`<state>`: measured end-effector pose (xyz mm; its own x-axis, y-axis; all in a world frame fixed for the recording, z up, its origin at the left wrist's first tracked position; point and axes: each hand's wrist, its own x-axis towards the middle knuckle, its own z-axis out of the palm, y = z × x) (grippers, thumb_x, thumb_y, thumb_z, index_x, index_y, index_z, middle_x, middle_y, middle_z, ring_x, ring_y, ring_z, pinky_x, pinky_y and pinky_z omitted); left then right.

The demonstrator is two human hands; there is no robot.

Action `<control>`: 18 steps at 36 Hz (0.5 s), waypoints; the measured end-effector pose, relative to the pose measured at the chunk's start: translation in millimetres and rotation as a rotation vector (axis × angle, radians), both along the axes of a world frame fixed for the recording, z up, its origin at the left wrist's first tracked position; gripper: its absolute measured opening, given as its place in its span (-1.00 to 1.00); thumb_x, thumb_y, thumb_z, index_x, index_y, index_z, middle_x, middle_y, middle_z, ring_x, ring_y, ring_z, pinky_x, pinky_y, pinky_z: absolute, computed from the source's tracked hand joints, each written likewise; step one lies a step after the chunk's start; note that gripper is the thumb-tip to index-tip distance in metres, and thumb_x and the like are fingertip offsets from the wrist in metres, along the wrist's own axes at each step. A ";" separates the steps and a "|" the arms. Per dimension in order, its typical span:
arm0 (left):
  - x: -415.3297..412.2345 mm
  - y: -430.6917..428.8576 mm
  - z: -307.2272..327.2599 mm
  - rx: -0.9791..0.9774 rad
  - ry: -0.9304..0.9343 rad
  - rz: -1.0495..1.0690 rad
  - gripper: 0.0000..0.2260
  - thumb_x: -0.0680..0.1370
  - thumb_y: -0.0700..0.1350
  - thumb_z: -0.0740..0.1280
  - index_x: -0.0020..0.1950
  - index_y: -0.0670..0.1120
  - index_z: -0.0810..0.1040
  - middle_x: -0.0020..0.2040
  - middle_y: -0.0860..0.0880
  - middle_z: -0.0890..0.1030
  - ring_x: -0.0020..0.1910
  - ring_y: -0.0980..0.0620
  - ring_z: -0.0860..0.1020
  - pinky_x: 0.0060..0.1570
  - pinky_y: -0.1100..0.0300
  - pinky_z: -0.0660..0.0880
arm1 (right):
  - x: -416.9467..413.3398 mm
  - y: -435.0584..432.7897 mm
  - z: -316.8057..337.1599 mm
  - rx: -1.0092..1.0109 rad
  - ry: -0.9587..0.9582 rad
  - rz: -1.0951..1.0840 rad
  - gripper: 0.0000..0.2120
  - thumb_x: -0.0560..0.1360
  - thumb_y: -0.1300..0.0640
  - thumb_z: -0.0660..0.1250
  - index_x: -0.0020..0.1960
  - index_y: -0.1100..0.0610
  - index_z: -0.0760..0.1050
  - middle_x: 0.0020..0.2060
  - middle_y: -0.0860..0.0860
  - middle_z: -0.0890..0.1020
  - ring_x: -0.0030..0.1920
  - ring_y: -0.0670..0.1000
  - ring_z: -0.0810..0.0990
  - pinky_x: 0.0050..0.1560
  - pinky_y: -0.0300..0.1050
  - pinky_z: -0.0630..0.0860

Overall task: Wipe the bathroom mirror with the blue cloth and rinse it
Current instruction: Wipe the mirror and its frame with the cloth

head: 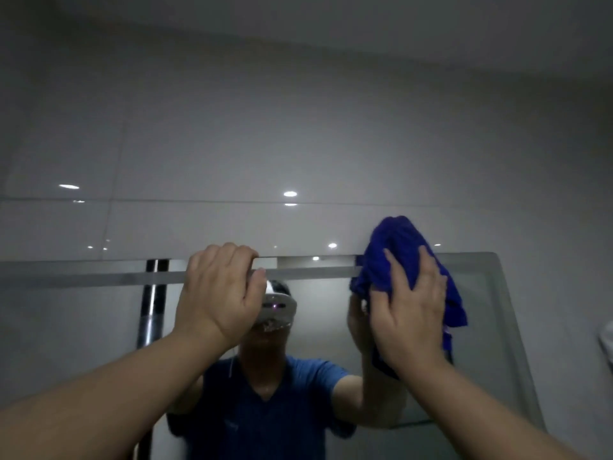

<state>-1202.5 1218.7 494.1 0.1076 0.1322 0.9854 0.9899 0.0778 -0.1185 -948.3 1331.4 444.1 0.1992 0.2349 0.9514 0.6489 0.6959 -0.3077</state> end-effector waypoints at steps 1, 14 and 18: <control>-1.5 -0.7 0.7 -0.004 0.009 -0.028 -0.75 0.68 0.09 0.05 0.12 0.06 0.49 -0.07 0.08 0.45 -0.06 0.02 0.39 0.11 -0.01 0.40 | -18.0 -10.4 -4.3 0.025 -0.046 0.008 -0.39 0.65 -0.22 0.04 0.65 -0.09 0.35 0.71 0.20 0.13 0.70 0.29 0.09 0.72 0.32 -0.05; -8.8 -21.1 7.7 -0.102 0.013 -0.287 -0.47 0.70 0.22 -0.08 0.21 0.03 0.63 0.02 0.08 0.62 0.02 0.00 0.52 0.20 -0.02 0.35 | -137.7 -87.8 -62.3 0.073 -0.485 0.165 -0.35 0.59 -0.18 0.21 0.66 -0.14 0.24 0.77 0.01 -0.06 0.75 0.07 -0.19 0.72 0.21 -0.15; -9.6 -24.7 5.8 -0.141 0.032 -0.232 -0.50 0.70 0.26 -0.05 0.29 0.05 0.58 0.05 0.12 0.58 0.05 0.06 0.50 0.25 -0.03 0.38 | -91.0 -61.5 -50.5 0.214 -0.710 0.104 -0.37 0.55 -0.21 0.29 0.61 -0.20 0.34 0.76 -0.01 0.08 0.75 0.06 0.02 0.73 0.15 0.02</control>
